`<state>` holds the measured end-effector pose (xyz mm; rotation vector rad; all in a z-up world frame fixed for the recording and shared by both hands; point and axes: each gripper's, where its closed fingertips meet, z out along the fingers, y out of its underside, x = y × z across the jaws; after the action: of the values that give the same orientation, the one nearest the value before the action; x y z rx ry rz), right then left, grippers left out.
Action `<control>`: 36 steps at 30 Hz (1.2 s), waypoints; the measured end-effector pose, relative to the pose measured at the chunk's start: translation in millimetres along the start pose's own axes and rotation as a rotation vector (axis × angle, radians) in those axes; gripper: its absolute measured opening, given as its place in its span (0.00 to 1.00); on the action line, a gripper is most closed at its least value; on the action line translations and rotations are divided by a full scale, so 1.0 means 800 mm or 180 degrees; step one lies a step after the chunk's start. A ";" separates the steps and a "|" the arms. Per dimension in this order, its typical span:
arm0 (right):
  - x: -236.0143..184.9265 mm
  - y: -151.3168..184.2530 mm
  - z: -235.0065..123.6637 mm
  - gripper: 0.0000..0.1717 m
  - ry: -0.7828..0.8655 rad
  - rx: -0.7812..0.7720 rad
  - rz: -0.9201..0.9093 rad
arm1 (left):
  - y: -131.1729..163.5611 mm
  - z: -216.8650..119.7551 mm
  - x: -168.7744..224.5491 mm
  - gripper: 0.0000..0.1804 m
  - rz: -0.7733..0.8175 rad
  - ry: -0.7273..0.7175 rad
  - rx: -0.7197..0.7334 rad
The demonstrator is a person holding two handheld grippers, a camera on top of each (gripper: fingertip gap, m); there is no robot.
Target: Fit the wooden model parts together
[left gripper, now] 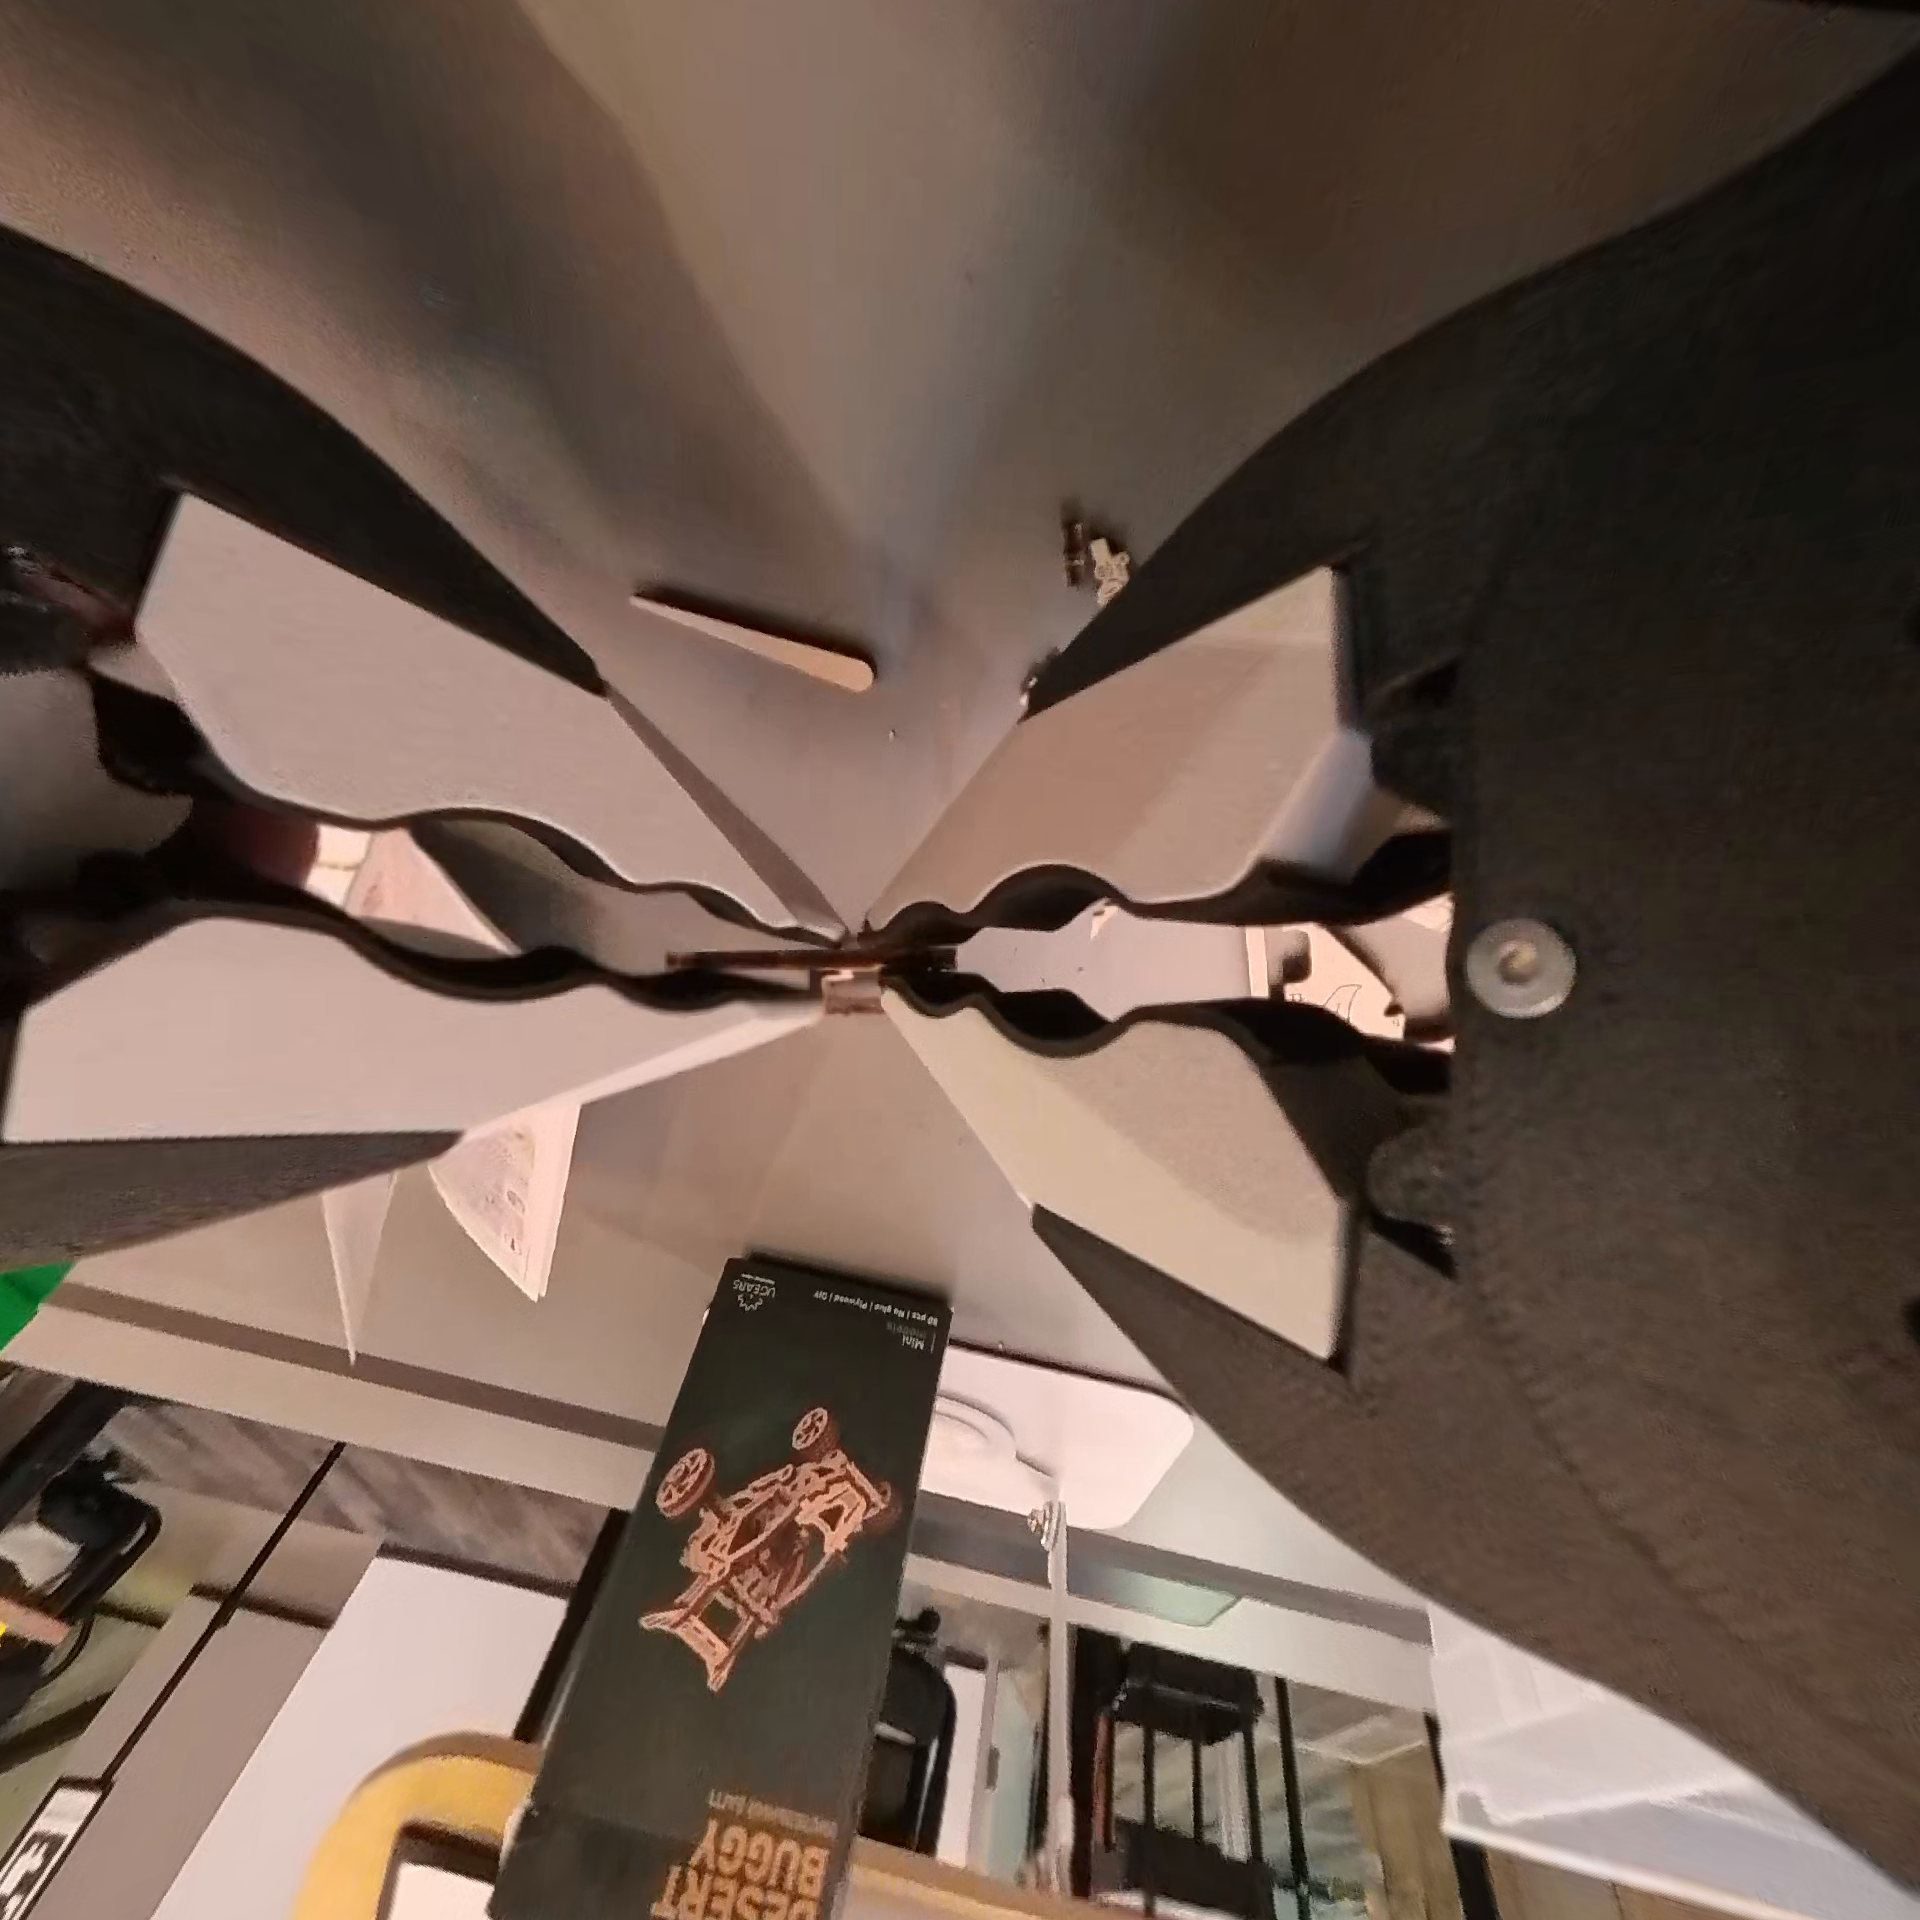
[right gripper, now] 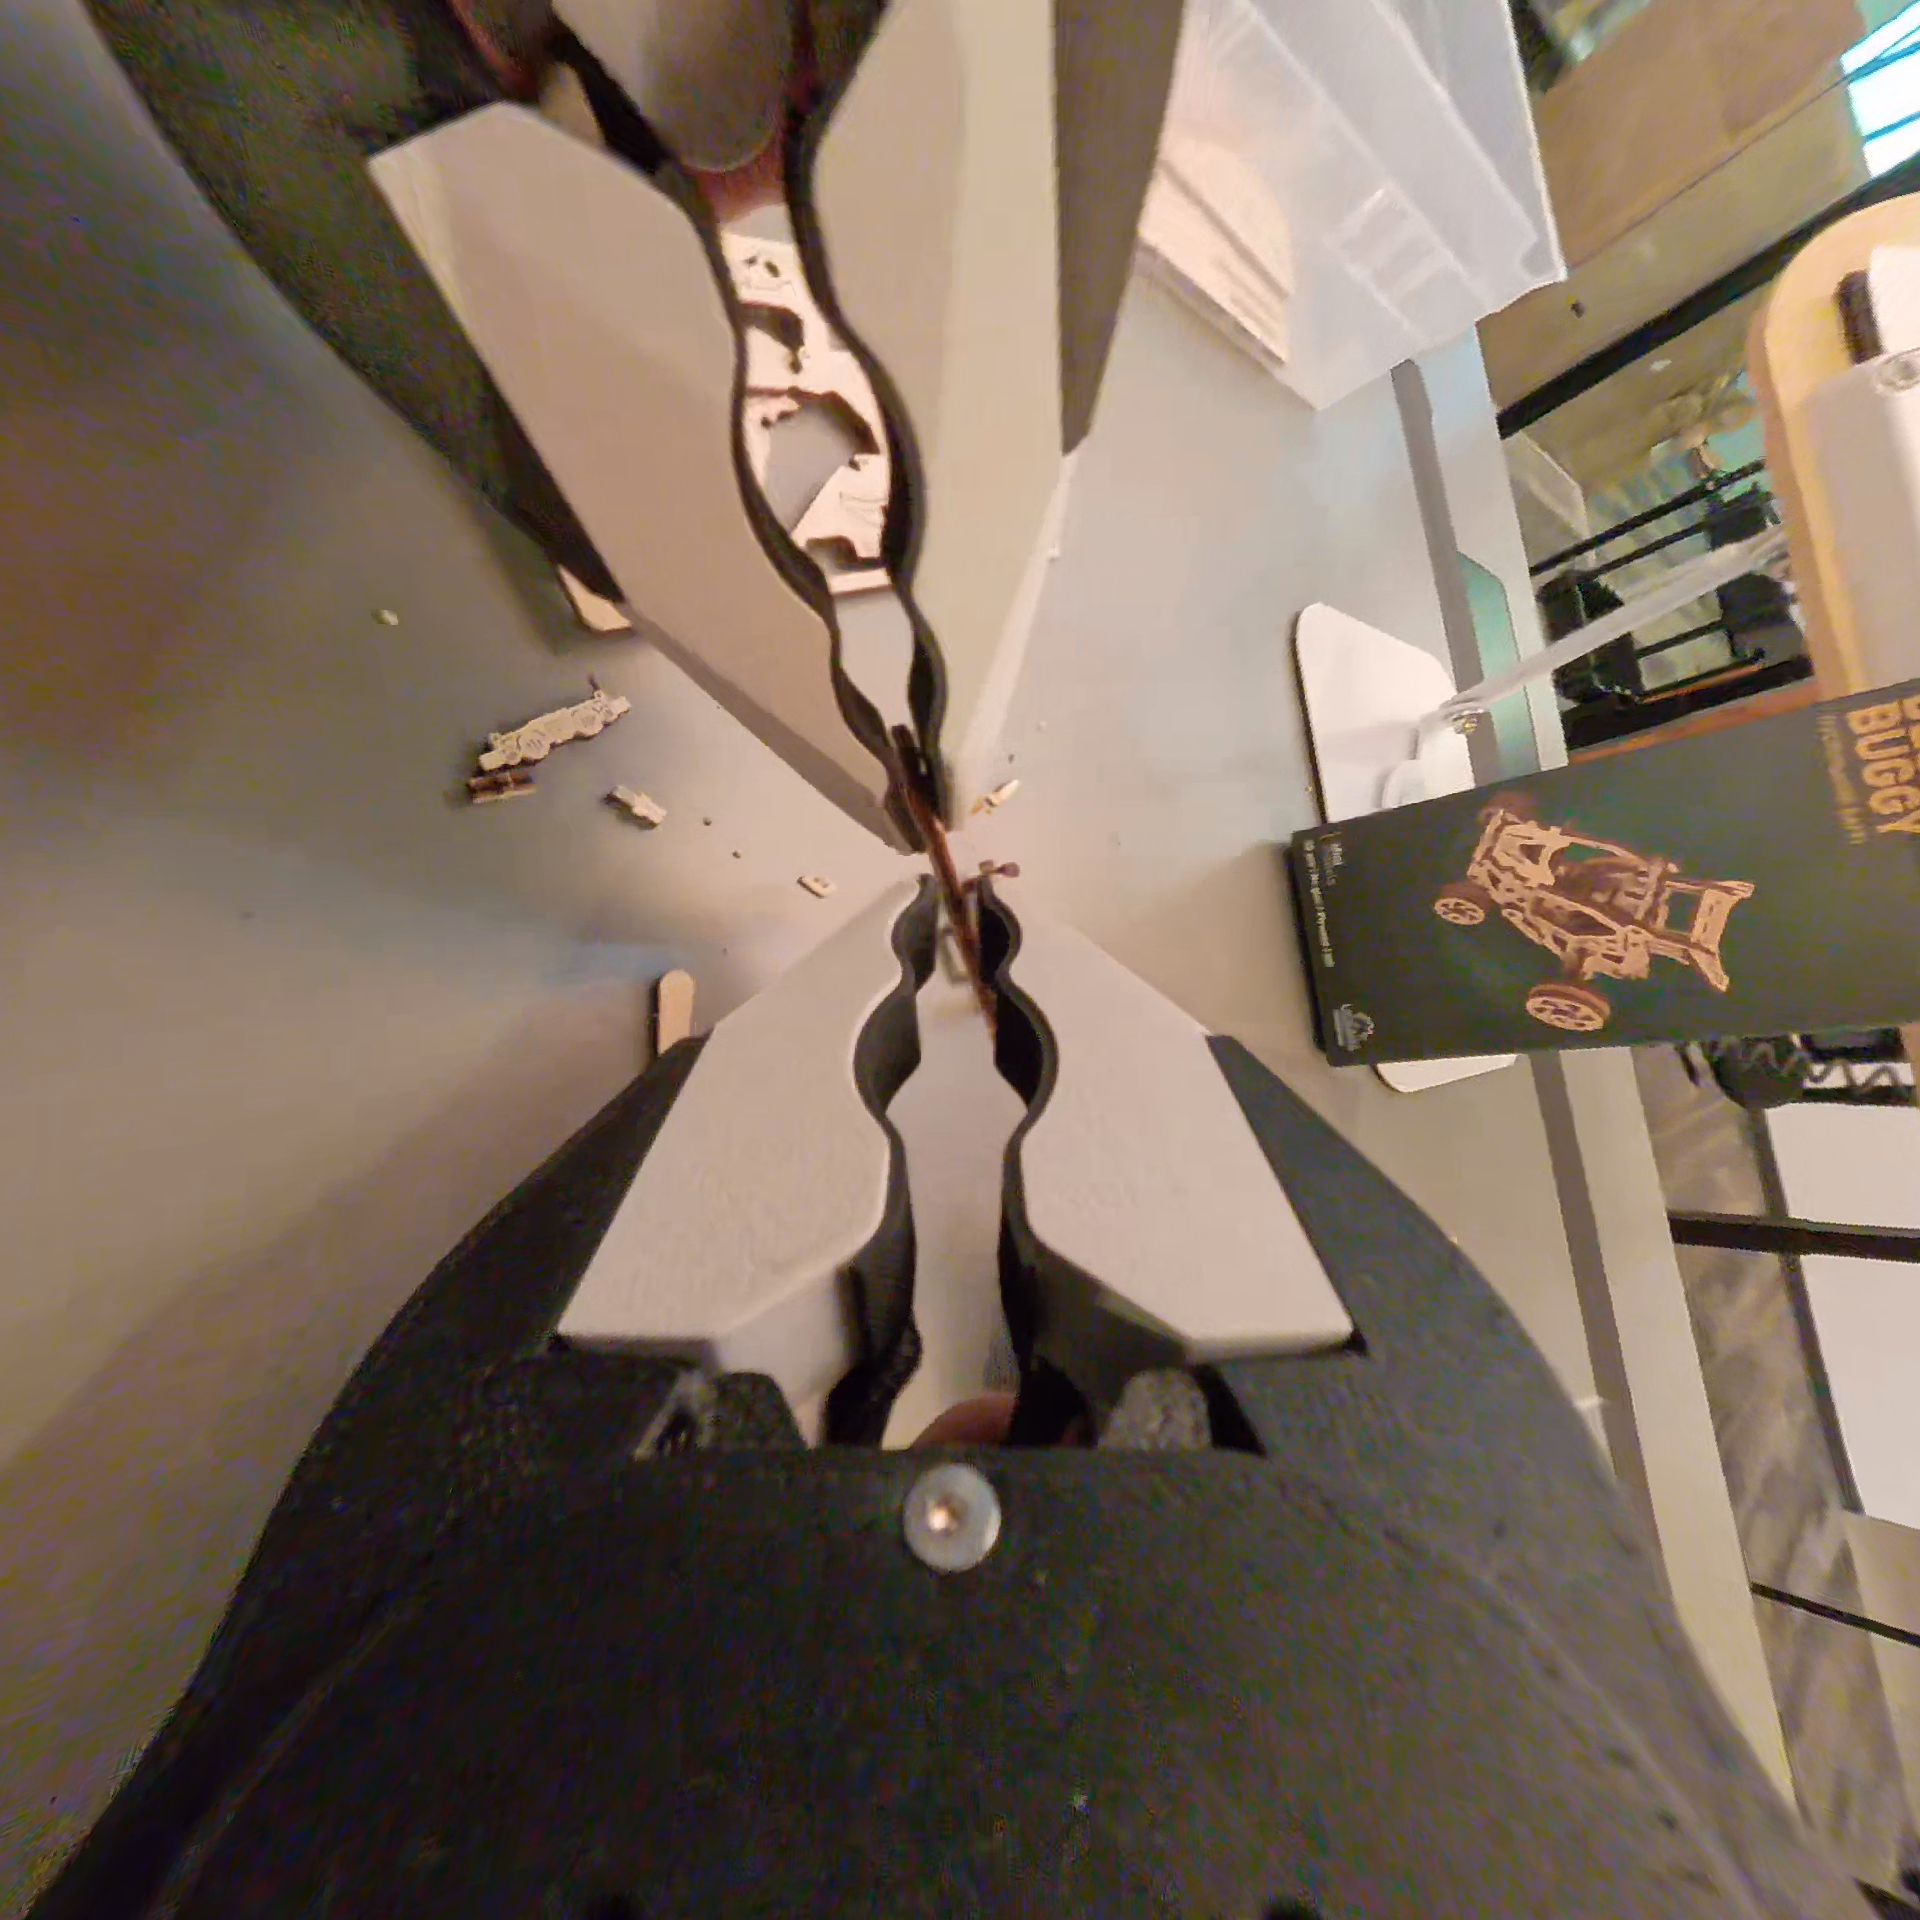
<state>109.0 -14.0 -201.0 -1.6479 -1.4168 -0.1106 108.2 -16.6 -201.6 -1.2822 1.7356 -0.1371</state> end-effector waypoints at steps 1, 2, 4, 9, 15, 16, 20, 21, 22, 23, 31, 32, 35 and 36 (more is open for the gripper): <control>0.004 -0.001 -0.001 0.06 0.0020 0.0014 0.0046 | 0.000 -0.001 -0.001 0.01 -0.0087 0.0014 0.0032; 0.007 -0.002 -0.003 0.09 0.0008 0.0035 0.0094 | 0.002 -0.003 -0.004 0.01 -0.0133 -0.0004 0.0038; 0.016 -0.002 -0.009 0.11 0.0018 0.0109 0.0214 | 0.007 -0.008 -0.011 0.01 -0.0202 -0.0031 0.0075; 0.045 0.037 -0.006 0.15 0.0145 -0.0153 0.0669 | 0.029 -0.019 -0.040 0.01 -0.0772 -0.0065 0.0284; 0.036 0.047 0.010 0.14 0.0283 -0.0289 0.0975 | 0.043 -0.016 -0.056 0.01 -0.1176 -0.0075 0.0444; 0.035 0.043 0.012 0.11 0.0324 -0.0270 0.1035 | 0.043 -0.015 -0.055 0.01 -0.1191 -0.0062 0.0468; 0.023 0.049 0.030 0.11 0.0312 -0.0455 0.1256 | 0.044 -0.009 -0.054 0.01 -0.1211 -0.0050 0.0504; 0.023 0.049 0.033 0.11 0.0349 -0.0461 0.1305 | 0.043 -0.009 -0.054 0.01 -0.1222 -0.0042 0.0522; 0.025 0.049 0.034 0.10 0.0407 -0.0449 0.1350 | 0.042 -0.008 -0.055 0.01 -0.1227 -0.0040 0.0548; 0.027 0.051 0.035 0.09 0.0460 -0.0469 0.1373 | 0.041 -0.008 -0.055 0.01 -0.1229 -0.0033 0.0569; 0.025 0.061 0.047 0.01 0.0502 -0.0528 0.1481 | 0.034 -0.002 -0.043 0.01 -0.0996 -0.0010 0.0690; 0.025 0.061 0.047 0.01 0.0515 -0.0513 0.1493 | 0.032 0.000 -0.041 0.01 -0.0958 0.0002 0.0691; 0.027 0.060 0.047 0.01 0.0526 -0.0455 0.1556 | 0.030 0.004 -0.035 0.01 -0.0876 0.0065 0.0675; 0.028 0.060 0.047 0.01 0.0533 -0.0427 0.1583 | 0.029 0.005 -0.033 0.01 -0.0879 0.0074 0.0677</control>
<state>137.5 32.0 -236.1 -2.0045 -0.8595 -0.0566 95.4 16.3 -200.8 -1.3582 1.5105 -0.4848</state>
